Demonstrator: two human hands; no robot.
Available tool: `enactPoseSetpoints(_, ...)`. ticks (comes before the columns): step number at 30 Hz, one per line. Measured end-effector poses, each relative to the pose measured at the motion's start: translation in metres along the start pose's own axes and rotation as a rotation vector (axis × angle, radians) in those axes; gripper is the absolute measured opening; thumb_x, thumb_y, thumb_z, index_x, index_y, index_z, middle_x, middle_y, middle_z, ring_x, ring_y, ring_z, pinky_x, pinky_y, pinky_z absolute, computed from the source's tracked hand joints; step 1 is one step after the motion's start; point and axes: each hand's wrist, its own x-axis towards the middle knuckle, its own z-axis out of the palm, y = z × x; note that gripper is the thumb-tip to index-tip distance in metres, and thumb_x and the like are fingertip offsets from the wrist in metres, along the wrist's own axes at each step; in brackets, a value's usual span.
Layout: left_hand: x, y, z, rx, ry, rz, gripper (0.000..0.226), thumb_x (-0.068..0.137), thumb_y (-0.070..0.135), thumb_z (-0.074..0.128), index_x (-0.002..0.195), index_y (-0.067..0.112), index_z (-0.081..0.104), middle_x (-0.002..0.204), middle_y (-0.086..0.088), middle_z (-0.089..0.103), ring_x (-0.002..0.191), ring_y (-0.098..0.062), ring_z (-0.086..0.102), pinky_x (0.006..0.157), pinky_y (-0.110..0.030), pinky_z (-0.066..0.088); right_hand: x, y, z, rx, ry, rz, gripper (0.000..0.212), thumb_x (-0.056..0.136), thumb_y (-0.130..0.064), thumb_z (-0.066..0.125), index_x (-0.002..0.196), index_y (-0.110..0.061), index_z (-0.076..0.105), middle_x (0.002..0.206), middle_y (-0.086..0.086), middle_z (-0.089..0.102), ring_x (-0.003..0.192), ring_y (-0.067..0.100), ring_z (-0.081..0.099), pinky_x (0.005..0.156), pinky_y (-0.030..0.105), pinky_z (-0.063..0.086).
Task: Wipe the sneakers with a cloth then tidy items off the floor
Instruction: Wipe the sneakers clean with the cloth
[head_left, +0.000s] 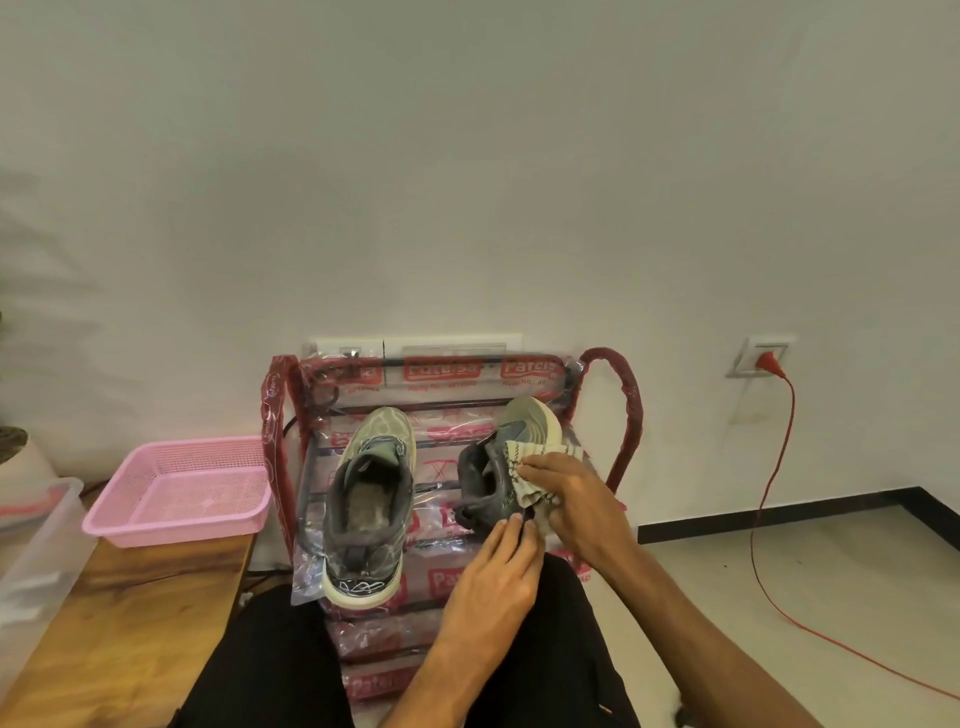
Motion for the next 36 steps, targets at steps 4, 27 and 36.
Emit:
enactPoseSetpoints(4,0.005,-0.003,0.001,-0.032,0.084,0.030,0.059,0.068,0.010,0.081,0.123,0.008,0.061,0.127,-0.009,0.059,0.123,-0.025,0.052,0.103,-0.038,0.046,-0.012,0.001,0.002,0.139,-0.059,0.039,0.046,0.083,-0.008,0.072,0.128,-0.019,0.063,0.135,-0.003,0.058,0.127,0.006,0.044,0.108,0.022,0.034)
enactPoseSetpoints(27,0.017,-0.045,-0.033,-0.289,0.240,-0.222,0.040,0.063,0.002,0.084,0.096,0.019,0.068,0.103,0.004,0.062,0.095,-0.012,0.060,0.055,-0.020,0.049,-0.032,-0.025,0.037,0.172,0.072,0.176,0.070,0.077,0.012,0.066,0.136,-0.023,0.055,0.137,-0.014,0.050,0.131,0.001,0.038,0.110,0.012,0.023)
enactPoseSetpoints(36,0.018,-0.053,-0.034,-0.295,0.181,-0.276,0.034,0.070,0.007,0.080,0.098,0.021,0.069,0.097,0.009,0.063,0.091,-0.008,0.059,0.059,-0.022,0.049,-0.007,-0.037,0.052,0.062,0.117,0.285,0.062,0.072,0.013,0.065,0.128,-0.014,0.063,0.133,0.004,0.060,0.128,0.021,0.050,0.108,0.023,0.028)
